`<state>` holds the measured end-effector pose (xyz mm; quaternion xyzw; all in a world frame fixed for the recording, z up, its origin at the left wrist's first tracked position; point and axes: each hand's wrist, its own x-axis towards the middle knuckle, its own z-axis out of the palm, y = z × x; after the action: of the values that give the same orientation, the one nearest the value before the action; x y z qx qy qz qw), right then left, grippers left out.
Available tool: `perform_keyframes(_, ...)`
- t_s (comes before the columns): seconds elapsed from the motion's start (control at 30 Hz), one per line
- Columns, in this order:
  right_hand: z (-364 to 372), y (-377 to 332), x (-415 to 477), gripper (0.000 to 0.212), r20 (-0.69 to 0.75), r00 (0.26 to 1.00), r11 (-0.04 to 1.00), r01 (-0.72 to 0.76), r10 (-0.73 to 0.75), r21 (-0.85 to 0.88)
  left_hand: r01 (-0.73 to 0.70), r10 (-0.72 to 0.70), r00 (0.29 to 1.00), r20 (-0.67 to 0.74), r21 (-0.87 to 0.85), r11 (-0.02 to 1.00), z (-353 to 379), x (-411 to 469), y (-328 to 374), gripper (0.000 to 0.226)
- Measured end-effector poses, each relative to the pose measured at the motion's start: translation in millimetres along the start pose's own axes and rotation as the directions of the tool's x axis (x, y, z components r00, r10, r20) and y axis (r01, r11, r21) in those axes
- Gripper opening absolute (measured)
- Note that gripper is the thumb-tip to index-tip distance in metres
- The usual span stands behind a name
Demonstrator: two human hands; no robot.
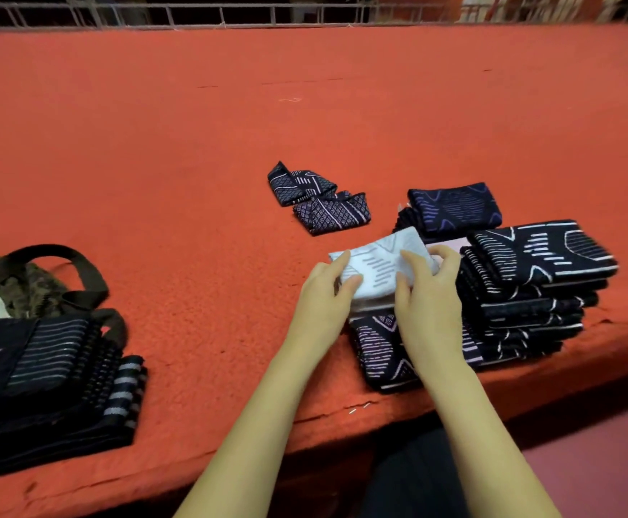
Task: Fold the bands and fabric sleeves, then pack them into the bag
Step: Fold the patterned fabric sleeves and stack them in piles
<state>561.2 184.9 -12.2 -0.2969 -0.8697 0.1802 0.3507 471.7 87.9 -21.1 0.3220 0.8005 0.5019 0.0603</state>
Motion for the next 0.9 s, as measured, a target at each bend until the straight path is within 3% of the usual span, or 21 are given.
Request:
perform_keyframes(0.17, -7, -1, 3, 0.032, -0.069, 0.997, 0.988, 0.008, -0.019, -0.155, -0.037, 0.037, 0.999, -0.007, -0.023, 0.999, 11, -1, 4, 0.044)
perform_keyframes(0.33, 6, 7, 8, 0.042, 0.166, 0.982, 0.96, -0.045, 0.094, -0.277, -0.024, 0.032, 0.997, -0.074, 0.109, 0.994, 17, -10, -9, 0.043)
perform_keyframes(0.57, 4, 5, 16, 0.05, 0.286, 0.937, 0.935, -0.099, 0.203, -0.341, 0.049, -0.048, 0.999, -0.008, 0.025, 0.998, 16, -7, -21, 0.042)
perform_keyframes(0.63, 0, 0, 23, 0.048, 0.336, 0.912, 0.919, -0.097, 0.236, -0.382, 0.027, -0.027, 1.0, -0.011, -0.007, 1.0, 12, -2, -20, 0.047)
perform_keyframes(0.7, -7, -9, 37, 0.042, 0.367, 0.895, 0.905, -0.085, 0.253, -0.416, -0.013, 0.013, 1.0, -0.017, -0.036, 0.999, 4, 10, -17, 0.037)
perform_keyframes(0.77, -11, -22, 56, 0.037, 0.339, 0.916, 0.914, -0.063, 0.212, -0.401, -0.034, 0.033, 0.998, -0.047, -0.031, 0.999, -10, 29, -17, 0.024)
perform_keyframes(0.9, 19, -55, 106, 0.035, 0.306, 0.949, 0.963, 0.01, 0.076, -0.27, 0.033, -0.022, 0.995, -0.101, 0.106, 0.994, -32, 86, -32, 0.032)
